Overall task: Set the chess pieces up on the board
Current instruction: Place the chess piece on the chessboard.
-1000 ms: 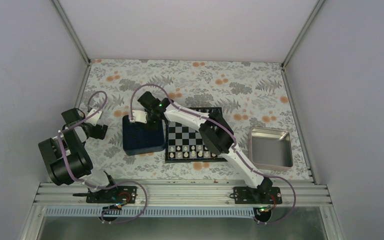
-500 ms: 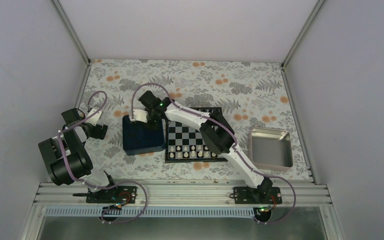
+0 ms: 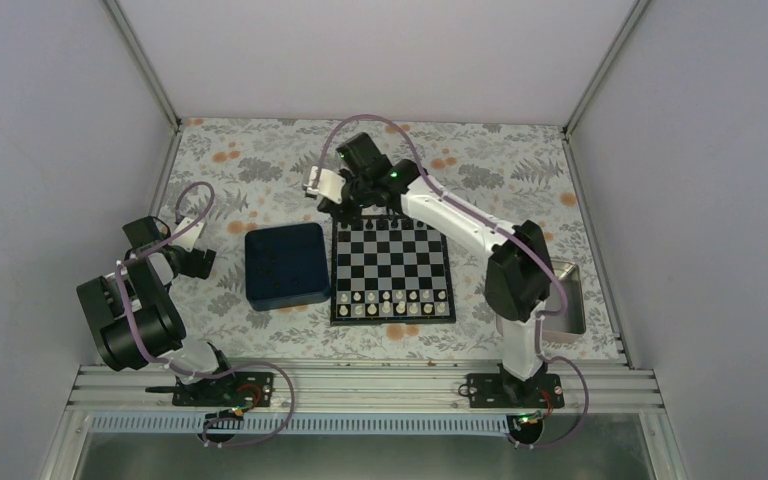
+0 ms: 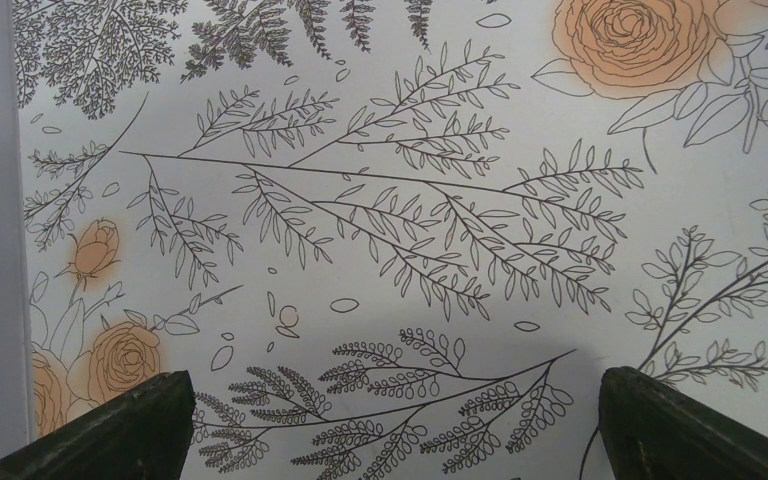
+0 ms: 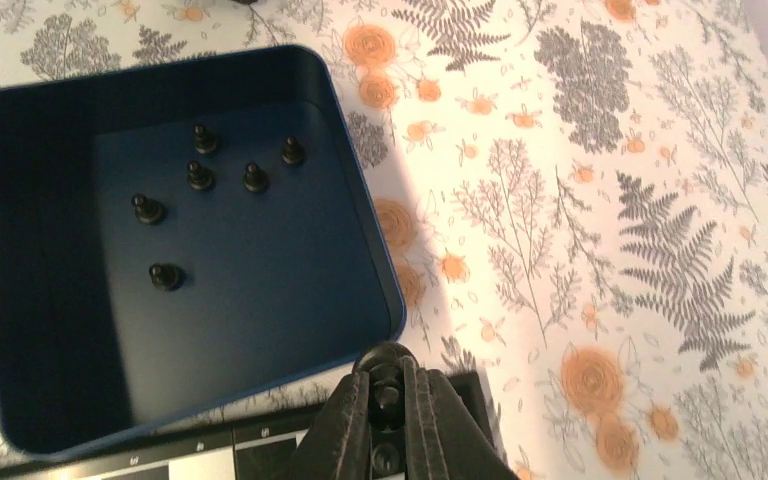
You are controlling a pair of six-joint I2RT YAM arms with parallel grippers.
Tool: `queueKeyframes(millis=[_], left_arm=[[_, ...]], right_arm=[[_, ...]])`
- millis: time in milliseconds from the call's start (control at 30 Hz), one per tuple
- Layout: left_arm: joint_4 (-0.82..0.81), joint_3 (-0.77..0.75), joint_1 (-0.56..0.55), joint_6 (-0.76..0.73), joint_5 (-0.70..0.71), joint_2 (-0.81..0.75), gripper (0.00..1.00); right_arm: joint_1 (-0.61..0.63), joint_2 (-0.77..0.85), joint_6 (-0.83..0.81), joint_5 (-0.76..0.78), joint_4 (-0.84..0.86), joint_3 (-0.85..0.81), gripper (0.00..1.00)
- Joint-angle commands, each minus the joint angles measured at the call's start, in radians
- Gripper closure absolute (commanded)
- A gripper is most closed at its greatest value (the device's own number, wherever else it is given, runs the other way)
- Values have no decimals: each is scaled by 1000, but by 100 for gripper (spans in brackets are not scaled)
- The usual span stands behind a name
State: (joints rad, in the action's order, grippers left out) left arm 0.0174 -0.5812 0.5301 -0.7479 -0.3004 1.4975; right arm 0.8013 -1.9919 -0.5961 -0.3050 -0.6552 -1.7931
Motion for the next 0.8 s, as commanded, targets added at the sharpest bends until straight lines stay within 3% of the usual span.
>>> queueKeyframes(millis=[0,400,767], left_arm=[[49,2,5,-15,-9,15,0],[53,-5,5,-13,-10,28,0],[55,-8,5,-12,-5,31,0]], right_arm=[[-14,34,3,15,-25,103,96],[-105,40,-43,85,-26,260,96],[-134,-51,-52,85,-16,241,95]])
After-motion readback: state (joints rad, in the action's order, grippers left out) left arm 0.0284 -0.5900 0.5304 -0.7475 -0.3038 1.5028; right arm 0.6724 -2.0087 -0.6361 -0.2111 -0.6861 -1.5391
